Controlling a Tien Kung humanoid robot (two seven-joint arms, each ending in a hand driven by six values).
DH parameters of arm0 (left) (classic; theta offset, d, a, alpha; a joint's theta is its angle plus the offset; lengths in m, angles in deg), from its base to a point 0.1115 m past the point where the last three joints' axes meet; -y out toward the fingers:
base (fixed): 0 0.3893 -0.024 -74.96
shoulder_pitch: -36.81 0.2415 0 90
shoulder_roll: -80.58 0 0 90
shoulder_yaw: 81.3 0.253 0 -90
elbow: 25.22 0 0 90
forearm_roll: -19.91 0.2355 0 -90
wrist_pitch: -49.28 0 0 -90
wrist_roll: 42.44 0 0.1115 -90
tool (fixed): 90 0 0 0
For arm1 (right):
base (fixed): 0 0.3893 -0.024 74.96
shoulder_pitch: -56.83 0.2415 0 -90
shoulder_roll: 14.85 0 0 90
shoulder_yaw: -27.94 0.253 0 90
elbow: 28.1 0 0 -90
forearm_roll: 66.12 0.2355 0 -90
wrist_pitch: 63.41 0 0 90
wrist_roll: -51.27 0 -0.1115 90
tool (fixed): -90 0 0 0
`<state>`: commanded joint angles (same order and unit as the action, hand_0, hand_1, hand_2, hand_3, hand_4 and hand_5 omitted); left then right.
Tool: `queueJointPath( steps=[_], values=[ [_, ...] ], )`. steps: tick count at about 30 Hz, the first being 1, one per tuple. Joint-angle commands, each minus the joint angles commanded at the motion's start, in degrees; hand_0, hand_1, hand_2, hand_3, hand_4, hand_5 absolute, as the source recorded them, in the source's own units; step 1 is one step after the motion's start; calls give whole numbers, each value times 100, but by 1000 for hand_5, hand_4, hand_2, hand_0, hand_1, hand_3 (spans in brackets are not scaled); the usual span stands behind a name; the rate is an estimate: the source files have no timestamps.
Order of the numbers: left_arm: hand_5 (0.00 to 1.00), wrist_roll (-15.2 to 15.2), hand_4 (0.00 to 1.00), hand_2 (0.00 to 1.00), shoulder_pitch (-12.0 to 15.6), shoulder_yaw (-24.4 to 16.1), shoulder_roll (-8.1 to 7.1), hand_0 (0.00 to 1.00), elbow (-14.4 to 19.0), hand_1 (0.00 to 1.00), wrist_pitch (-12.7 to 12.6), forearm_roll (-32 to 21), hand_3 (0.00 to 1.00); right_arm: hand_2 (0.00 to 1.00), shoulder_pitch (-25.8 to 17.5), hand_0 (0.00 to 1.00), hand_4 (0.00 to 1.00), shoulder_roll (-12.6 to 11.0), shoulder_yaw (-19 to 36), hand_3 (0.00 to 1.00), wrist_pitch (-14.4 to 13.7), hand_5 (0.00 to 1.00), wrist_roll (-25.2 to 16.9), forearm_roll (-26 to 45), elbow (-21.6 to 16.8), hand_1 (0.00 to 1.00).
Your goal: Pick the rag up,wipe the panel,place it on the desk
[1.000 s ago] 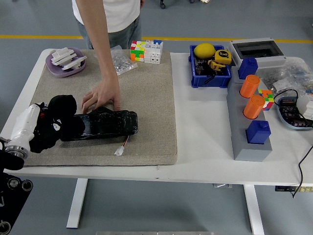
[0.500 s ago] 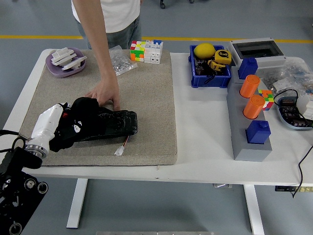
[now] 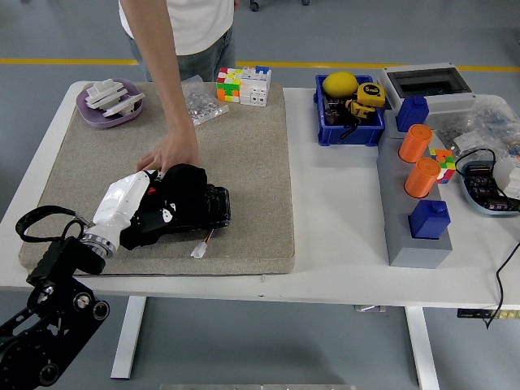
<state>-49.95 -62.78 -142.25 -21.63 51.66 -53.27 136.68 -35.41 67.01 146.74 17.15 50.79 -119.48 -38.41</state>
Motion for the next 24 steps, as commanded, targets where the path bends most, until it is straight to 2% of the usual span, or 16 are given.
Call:
queueJointPath(
  steps=[7, 12, 18, 24],
  values=[
    [2, 95, 162, 544, -243, 491, 15, 219, -123, 150, -179, -79, 510, 578, 11, 688, 955, 9, -141, 561, -17, 409, 22, 144, 0, 607],
    [2, 114, 170, 542, -371, 798, 41, 244, -89, 168, -273, -63, 509, 579, 24, 689, 957, 7, -178, 561, -25, 411, 24, 199, 0, 607],
    [2, 85, 188, 543, -494, 1020, 91, 253, -56, 198, -289, -62, 512, 579, 30, 689, 959, 10, -199, 562, -31, 412, 27, 232, 0, 607],
    [2, 48, 186, 543, -499, 1067, 117, 253, -71, 205, -311, -42, 511, 579, 37, 689, 961, 16, -123, 563, -20, 412, 20, 156, 0, 607]
  ],
)
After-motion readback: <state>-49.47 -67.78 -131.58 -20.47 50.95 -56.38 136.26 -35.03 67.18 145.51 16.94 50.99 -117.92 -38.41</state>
